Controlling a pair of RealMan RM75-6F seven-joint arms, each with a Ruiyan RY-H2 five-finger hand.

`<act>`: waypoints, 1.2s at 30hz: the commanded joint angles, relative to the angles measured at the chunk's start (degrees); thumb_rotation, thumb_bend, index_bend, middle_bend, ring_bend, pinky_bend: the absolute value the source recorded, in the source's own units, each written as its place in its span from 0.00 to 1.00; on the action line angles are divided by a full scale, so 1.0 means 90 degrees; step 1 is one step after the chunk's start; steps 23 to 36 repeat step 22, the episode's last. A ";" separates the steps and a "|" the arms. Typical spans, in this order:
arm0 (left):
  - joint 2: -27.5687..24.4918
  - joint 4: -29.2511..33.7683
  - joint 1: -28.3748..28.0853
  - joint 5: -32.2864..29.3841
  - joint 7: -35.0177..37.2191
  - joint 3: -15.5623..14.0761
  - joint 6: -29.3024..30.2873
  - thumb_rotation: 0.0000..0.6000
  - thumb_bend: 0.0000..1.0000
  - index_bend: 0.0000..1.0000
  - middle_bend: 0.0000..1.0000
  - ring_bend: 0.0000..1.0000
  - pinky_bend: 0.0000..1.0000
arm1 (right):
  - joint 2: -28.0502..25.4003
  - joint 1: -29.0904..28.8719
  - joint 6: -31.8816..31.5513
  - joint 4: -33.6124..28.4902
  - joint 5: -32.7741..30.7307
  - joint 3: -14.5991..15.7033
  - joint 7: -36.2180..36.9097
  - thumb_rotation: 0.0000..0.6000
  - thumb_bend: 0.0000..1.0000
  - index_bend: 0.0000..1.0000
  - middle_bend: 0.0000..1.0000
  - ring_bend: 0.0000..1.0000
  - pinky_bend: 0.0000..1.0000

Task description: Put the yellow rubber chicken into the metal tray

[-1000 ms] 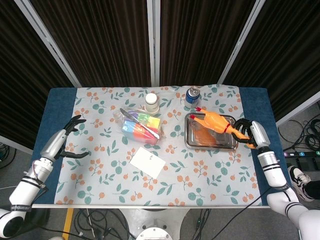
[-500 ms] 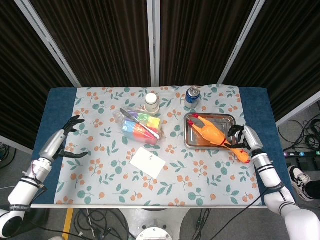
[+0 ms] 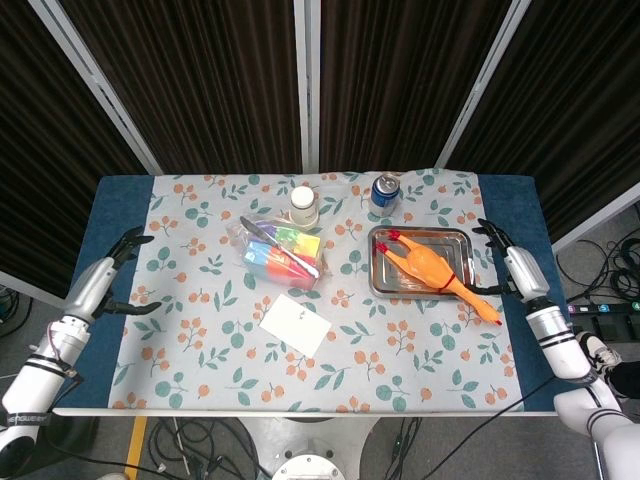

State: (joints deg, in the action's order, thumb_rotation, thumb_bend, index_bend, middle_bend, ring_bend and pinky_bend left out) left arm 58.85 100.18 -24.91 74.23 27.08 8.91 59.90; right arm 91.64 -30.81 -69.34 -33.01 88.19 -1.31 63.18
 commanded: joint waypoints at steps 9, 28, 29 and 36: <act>0.0379 -0.0390 0.0758 -0.0344 -0.3049 -0.0446 0.1527 1.00 0.06 0.21 0.11 0.09 0.21 | -0.3195 0.1539 -0.1366 -0.4994 -0.0281 0.0285 -0.5184 1.00 0.17 0.13 0.24 0.12 0.27; 0.1477 -0.0760 0.1951 0.0401 -0.4647 -0.0910 0.3727 1.00 0.06 0.21 0.11 0.09 0.21 | -0.3386 0.2830 -0.2558 -0.6119 -0.0018 0.0623 -0.5710 1.00 0.18 0.00 0.16 0.03 0.19; 0.1477 -0.0760 0.1951 0.0401 -0.4647 -0.0910 0.3727 1.00 0.06 0.21 0.11 0.09 0.21 | -0.3386 0.2830 -0.2558 -0.6119 -0.0018 0.0623 -0.5710 1.00 0.18 0.00 0.16 0.03 0.19; 0.1477 -0.0760 0.1951 0.0401 -0.4647 -0.0910 0.3727 1.00 0.06 0.21 0.11 0.09 0.21 | -0.3386 0.2830 -0.2558 -0.6119 -0.0018 0.0623 -0.5710 1.00 0.18 0.00 0.16 0.03 0.19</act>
